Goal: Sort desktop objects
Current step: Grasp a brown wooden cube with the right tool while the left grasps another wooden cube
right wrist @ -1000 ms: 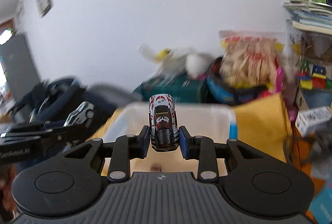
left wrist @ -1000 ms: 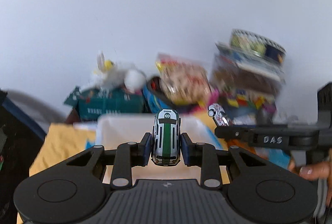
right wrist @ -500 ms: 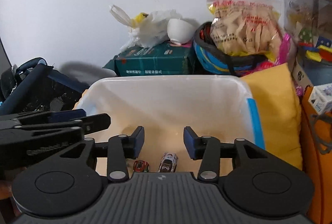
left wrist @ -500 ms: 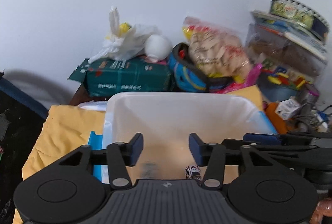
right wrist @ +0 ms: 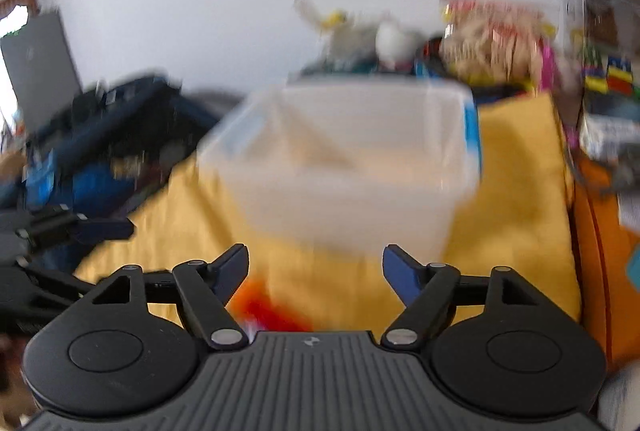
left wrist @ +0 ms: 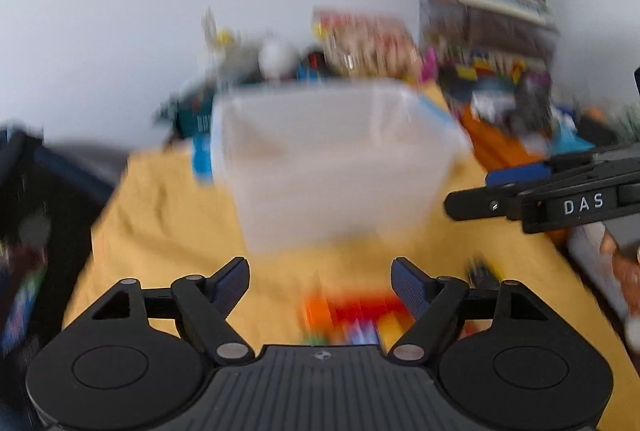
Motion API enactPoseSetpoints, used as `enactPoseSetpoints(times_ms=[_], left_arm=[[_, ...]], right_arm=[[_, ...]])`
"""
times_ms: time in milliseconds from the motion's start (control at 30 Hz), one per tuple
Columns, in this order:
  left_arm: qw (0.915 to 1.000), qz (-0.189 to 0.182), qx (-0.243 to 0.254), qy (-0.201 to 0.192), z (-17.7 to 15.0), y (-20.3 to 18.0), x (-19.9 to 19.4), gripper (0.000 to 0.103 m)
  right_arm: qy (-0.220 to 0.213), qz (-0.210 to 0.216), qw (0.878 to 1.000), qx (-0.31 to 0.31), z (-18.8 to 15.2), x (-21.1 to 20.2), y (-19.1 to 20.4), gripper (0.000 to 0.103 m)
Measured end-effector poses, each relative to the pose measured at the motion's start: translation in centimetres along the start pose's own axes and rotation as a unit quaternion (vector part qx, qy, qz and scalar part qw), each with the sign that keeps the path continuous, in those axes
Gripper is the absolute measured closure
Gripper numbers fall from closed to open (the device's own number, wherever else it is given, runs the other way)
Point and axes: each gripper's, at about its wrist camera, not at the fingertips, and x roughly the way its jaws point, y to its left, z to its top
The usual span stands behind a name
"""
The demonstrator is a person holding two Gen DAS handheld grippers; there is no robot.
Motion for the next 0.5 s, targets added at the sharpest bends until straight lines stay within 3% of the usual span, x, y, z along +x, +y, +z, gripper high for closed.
enactPoseSetpoints(times_ms=[100, 267, 400, 500], left_arm=[[0.999, -0.009, -0.015, 0.041, -3.9, -0.7, -1.0, 0.022], [0.9932, -0.031, -0.052, 0.1, -8.9, -1.5, -1.3, 0.022], [0.9899, -0.036, -0.067, 0.12, -10.8, -1.6, -1.2, 0.023], [0.9898, -0.037, -0.066, 0.121, -10.6, -1.7, -0.7, 0.023]], right_arm=[[0.067, 0.016, 0.998, 0.003, -3.9, 0.0, -0.9, 0.029], [0.111, 0.007, 0.993, -0.036, -8.3, -0.7, -0.7, 0.036], [0.146, -0.005, 0.987, -0.069, -10.5, -0.1, 0.7, 0.052], [0.147, 0.001, 0.986, -0.082, -11.7, 0.0, 1.8, 0.053]])
